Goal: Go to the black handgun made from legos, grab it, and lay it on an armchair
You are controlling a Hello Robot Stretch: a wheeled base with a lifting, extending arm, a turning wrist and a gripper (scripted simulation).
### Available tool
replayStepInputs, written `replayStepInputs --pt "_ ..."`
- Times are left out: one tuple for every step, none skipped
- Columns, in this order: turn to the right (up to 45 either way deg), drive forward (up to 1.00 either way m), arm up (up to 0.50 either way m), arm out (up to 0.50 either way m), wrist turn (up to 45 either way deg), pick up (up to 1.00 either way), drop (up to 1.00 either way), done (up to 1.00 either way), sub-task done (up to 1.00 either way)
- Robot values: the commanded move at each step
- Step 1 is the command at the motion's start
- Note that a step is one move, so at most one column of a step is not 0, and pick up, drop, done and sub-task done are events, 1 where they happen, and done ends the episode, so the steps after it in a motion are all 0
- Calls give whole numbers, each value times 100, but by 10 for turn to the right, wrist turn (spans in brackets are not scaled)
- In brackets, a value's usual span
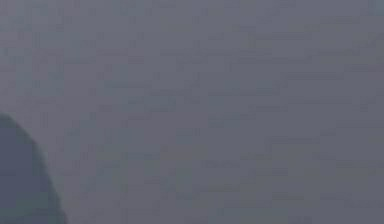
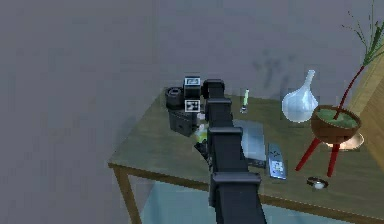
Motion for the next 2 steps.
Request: replayStepInputs --pt "0 0 -30 0 0 0 0 0 0" --pt "0 0 0 0 0 100 0 0 0"
